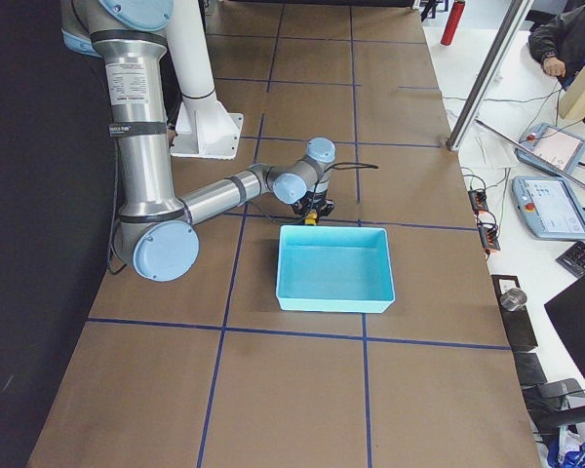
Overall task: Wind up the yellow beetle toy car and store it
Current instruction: 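Close the right gripper around the car's body, then lift the car with the right gripper over the bin rim, then lower the car into the bin and open the right gripper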
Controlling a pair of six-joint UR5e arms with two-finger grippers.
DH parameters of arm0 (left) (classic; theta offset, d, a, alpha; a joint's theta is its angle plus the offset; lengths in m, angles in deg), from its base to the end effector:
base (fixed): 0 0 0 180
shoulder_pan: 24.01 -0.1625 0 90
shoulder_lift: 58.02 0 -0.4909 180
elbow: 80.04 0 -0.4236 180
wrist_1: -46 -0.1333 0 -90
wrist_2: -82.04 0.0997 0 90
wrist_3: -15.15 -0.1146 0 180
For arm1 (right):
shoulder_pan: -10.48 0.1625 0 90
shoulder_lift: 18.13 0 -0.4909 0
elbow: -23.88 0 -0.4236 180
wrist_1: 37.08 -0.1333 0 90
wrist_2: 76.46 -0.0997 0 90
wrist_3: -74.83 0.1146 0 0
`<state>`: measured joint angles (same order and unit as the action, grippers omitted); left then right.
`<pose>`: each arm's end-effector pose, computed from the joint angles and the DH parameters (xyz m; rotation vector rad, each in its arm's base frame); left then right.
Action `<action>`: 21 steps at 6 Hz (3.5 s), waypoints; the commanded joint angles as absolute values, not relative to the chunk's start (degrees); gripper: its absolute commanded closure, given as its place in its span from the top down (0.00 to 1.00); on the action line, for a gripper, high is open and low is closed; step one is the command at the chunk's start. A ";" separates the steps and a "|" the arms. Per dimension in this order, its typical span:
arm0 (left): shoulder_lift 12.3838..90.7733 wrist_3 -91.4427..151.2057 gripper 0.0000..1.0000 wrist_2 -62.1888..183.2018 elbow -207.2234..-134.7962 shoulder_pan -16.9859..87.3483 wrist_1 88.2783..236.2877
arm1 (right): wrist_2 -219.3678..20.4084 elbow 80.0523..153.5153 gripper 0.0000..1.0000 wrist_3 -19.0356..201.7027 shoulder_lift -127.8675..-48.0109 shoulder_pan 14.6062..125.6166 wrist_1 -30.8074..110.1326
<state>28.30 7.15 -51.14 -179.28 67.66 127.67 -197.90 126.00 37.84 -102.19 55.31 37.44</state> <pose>-0.0690 -0.4838 0.6996 0.0176 0.7549 0.0870 -0.3671 -0.4686 0.5459 0.5889 -0.6345 -1.5138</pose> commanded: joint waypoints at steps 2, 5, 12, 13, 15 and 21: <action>28.29 7.15 1.00 -51.20 -178.92 67.66 127.74 | -198.71 132.99 0.00 37.65 -99.20 58.54 46.25; 28.21 7.07 1.00 -51.12 -178.39 67.66 127.74 | -198.80 142.24 0.00 35.57 -88.36 65.03 70.82; 28.20 7.07 1.00 -51.20 -179.53 67.66 127.74 | -203.71 130.71 0.00 14.54 -102.76 77.89 59.59; 28.20 7.07 1.00 -51.20 -179.45 67.66 127.74 | -203.98 127.62 0.00 15.32 -103.21 77.80 55.42; 28.20 7.07 1.00 -51.20 -179.18 67.66 127.74 | -204.07 120.42 0.00 18.55 -103.65 77.63 45.42; 28.20 7.07 1.00 -51.20 -178.39 67.66 127.83 | -203.99 115.72 0.08 25.26 -104.27 71.12 37.36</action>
